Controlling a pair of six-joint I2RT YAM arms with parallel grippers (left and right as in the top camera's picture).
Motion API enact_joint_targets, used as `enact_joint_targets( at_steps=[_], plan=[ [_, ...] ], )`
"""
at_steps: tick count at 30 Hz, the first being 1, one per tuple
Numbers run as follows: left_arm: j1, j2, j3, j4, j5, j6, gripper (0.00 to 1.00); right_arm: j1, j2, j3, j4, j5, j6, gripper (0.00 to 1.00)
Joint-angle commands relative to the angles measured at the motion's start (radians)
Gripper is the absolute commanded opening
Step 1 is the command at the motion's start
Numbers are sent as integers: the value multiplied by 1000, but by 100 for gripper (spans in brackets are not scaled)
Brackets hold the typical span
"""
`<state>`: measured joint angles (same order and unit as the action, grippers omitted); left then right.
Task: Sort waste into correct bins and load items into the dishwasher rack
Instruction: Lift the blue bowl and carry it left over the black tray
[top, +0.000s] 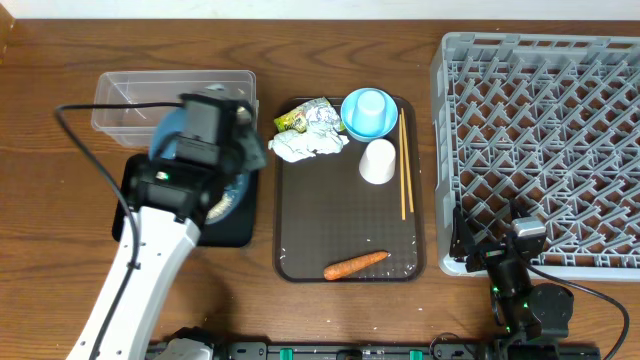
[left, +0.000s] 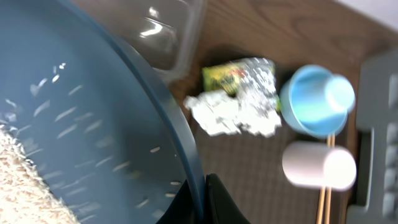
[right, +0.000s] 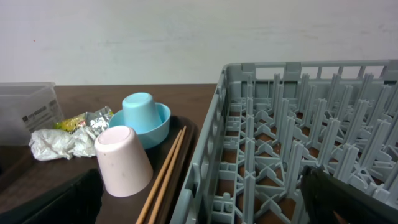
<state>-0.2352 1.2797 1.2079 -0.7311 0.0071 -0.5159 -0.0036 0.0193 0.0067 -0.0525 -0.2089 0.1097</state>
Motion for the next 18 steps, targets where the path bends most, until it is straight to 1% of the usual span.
enact_joint_targets(
  at_steps=[1, 4, 7, 10, 15, 18],
  plan=[
    [95, 11, 26, 27, 130, 26, 6, -6, -1, -1, -4, 2, -6, 99],
    [160, 34, 26, 46, 174, 26, 6, -6, -1, -1, -4, 2, -6, 99],
    [192, 70, 26, 70, 196, 26, 6, -6, -1, -1, -4, 2, -6, 99],
    [196, 121, 26, 97, 206, 25, 6, -6, -1, -1, -4, 2, -6, 99],
    [196, 209, 26, 161, 328, 19, 6, -6, -1, -1, -4, 2, -6, 99],
    [196, 237, 26, 170, 349, -38, 6, -6, -1, -1, -4, 2, -6, 99]
  ],
)
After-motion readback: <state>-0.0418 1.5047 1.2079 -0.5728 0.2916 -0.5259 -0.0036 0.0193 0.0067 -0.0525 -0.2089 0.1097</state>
